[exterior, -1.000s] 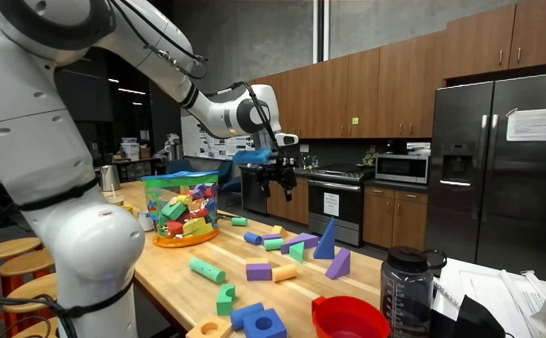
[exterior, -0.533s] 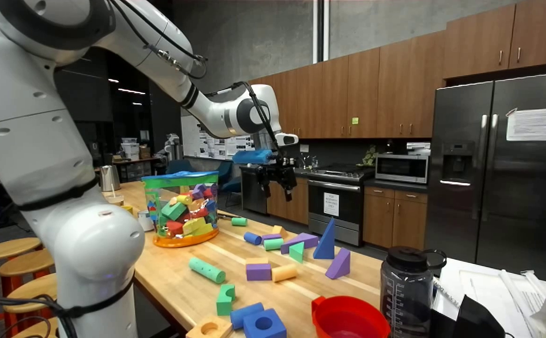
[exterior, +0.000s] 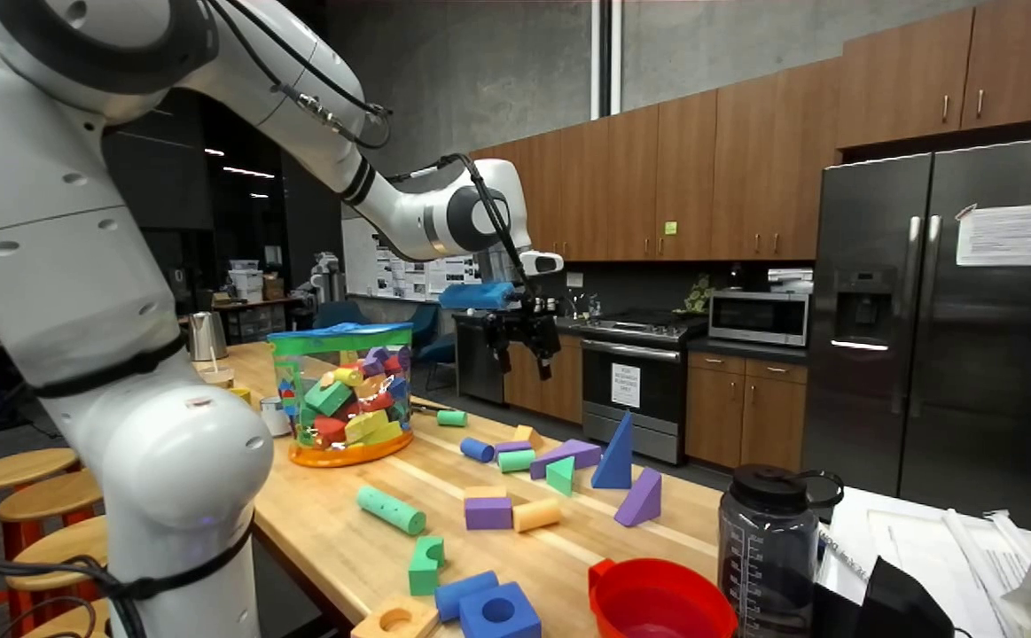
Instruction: Put the blue triangle into the bag
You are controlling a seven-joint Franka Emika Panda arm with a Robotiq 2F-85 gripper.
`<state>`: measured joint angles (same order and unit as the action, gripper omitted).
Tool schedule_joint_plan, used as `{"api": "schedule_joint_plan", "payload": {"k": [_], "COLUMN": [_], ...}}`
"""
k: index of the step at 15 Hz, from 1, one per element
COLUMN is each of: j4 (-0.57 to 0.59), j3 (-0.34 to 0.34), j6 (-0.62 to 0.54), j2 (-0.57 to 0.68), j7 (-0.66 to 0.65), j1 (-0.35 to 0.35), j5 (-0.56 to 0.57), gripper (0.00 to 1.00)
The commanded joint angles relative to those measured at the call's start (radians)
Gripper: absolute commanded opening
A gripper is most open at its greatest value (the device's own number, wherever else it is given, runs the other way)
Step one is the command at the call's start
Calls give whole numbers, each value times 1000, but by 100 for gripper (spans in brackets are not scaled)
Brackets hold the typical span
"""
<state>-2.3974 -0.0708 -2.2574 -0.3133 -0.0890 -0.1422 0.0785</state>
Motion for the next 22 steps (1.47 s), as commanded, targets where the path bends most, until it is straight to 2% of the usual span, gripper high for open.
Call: {"api": "schedule_joint_plan", "payload": {"k": [1,12,22], "j4": [2,12,111], "j3": [-5,11,22], "j6": [3,5,-87], "j2": [0,-7,72], "j7": [-1,-11,-83], "j1": [5,20,28], "j5": [2,-5,-17], "gripper": [100,100,100]}}
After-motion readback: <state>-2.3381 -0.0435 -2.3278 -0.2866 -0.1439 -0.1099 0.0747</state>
